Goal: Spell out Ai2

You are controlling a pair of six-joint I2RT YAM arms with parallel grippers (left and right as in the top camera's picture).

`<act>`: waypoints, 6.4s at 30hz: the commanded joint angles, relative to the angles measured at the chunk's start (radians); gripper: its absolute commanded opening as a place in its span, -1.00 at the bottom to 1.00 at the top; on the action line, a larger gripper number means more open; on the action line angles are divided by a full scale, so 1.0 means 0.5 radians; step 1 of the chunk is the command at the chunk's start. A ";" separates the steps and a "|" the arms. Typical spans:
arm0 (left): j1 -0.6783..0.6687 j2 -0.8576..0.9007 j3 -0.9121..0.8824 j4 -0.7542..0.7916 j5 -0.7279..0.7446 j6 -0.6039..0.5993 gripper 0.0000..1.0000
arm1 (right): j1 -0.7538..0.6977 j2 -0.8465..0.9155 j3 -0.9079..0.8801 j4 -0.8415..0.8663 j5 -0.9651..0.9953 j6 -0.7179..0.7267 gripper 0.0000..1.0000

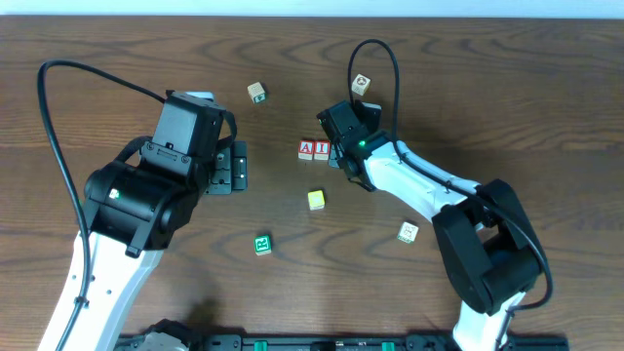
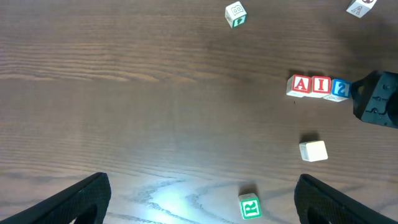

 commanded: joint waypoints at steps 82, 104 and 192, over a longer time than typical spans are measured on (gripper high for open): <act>0.002 -0.002 0.014 -0.007 -0.031 0.001 0.91 | 0.343 0.366 0.753 -0.175 -0.594 0.158 -0.22; 0.002 -0.002 0.014 -0.007 -0.031 0.001 0.91 | 0.322 0.481 0.753 -0.094 -0.412 0.118 -0.23; 0.002 -0.002 0.013 -0.007 -0.031 0.001 0.91 | -0.046 -1.662 -0.193 -0.266 0.900 -0.998 0.99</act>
